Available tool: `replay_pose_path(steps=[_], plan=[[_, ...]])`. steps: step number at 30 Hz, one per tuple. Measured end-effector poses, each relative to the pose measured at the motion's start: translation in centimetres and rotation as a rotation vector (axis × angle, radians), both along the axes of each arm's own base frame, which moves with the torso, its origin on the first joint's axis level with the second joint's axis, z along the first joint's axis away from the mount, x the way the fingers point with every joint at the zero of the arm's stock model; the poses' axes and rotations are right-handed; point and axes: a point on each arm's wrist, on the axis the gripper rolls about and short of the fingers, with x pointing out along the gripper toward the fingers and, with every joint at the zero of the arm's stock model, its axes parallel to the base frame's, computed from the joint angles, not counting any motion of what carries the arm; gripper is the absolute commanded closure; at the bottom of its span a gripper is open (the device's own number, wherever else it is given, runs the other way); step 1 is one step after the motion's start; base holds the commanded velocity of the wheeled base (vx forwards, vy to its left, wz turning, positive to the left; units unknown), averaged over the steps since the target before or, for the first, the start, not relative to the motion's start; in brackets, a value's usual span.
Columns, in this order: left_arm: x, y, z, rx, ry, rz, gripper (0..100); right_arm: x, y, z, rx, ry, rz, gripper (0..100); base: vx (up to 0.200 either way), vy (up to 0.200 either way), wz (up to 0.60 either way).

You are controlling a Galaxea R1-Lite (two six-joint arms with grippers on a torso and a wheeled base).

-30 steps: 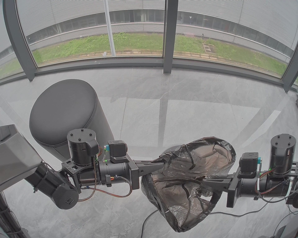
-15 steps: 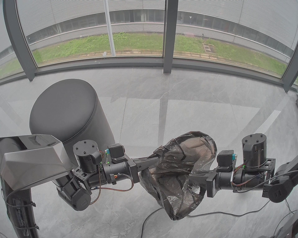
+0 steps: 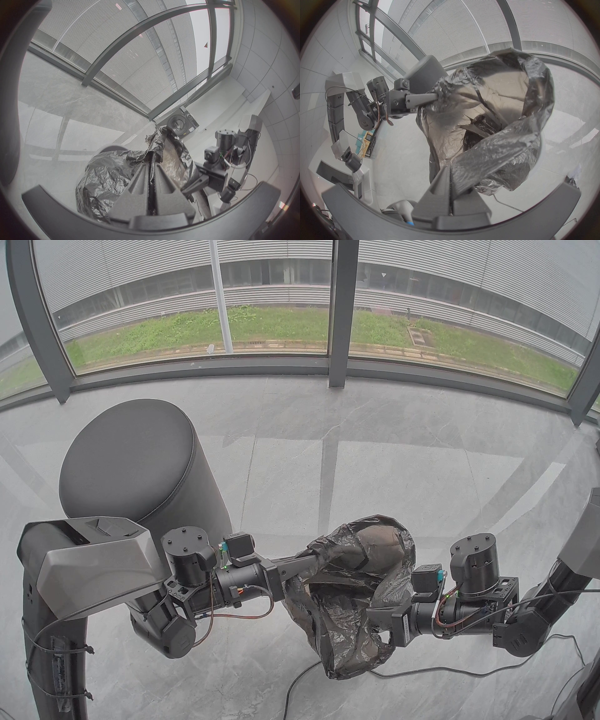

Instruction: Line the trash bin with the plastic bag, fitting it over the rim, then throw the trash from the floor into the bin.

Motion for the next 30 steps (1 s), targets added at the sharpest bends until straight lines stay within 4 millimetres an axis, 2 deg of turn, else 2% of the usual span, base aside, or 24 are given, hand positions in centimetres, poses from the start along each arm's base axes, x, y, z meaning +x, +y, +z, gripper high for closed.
replay_pose_path(steps=[5, 11, 15, 20, 26, 30], plan=[[1.9, -1.7, 0.9, -0.078, -0.006, 0.006, 100, 0.2, -1.1, -0.3, -0.01, 0.014, -0.037, 100, 0.0, 0.0, 0.0], [2.9, -4.7, 2.1, -0.17, 0.014, -0.02, 100, 1.2, -4.0, -0.3, -0.025, 0.004, -0.132, 100, 0.0, 0.0, 0.0], [2.5, -6.5, 1.4, -0.177, 0.028, -0.051, 100, 1.9, -5.6, -0.5, -0.056, -0.014, -0.172, 100, 0.0, 0.0, 0.0], [2.8, -8.1, 0.0, -0.184, 0.019, -0.066, 100, 2.3, -6.5, -1.0, -0.076, -0.011, -0.193, 100, 0.0, 0.0, 0.0], [3.7, -8.9, -1.0, -0.2, -0.01, -0.026, 100, 2.8, -6.4, -1.3, -0.077, -0.012, -0.192, 100, 0.0, 0.0, 0.0], [4.9, -7.8, -1.6, -0.182, -0.051, 0.036, 100, 3.3, -5.8, -1.5, -0.075, -0.015, -0.175, 100, 0.0, 0.0, 0.0]])
